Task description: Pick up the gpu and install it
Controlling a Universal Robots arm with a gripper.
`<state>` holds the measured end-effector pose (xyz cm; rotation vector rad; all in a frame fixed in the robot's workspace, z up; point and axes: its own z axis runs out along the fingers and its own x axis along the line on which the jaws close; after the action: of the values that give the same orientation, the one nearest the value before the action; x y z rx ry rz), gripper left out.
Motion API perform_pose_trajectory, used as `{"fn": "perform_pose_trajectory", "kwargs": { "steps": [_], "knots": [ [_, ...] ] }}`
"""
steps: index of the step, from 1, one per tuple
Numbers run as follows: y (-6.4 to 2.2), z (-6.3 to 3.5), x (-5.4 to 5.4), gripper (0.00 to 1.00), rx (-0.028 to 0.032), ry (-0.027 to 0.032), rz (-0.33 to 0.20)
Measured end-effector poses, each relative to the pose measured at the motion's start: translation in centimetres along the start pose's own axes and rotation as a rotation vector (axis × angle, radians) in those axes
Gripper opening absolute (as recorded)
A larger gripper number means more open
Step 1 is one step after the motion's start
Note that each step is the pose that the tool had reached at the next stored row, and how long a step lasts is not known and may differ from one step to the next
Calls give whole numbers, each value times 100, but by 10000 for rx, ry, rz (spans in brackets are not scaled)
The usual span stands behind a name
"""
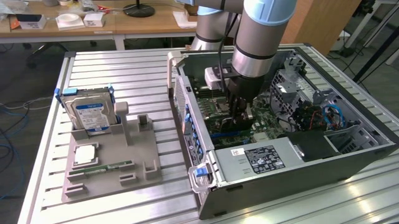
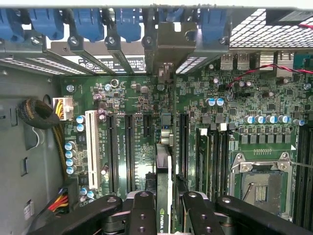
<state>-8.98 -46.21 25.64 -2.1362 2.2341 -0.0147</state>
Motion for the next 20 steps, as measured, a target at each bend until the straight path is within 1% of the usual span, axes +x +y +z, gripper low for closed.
{"fn": "perform_pose_trajectory", "kwargs": {
  "steps": [6, 9, 12, 14, 15, 20],
  "knots": [
    [0, 9, 1, 26, 1, 2, -1],
    [-2, 8, 0, 26, -14, 2, 0],
    [-2, 7, -1, 26, -18, 24, -1],
    [-3, -3, -2, 26, -25, 57, -2],
    [-3, -7, -2, 26, -33, 61, -2],
    [3, 3, -1, 26, -33, 71, -1]
  ]
}}
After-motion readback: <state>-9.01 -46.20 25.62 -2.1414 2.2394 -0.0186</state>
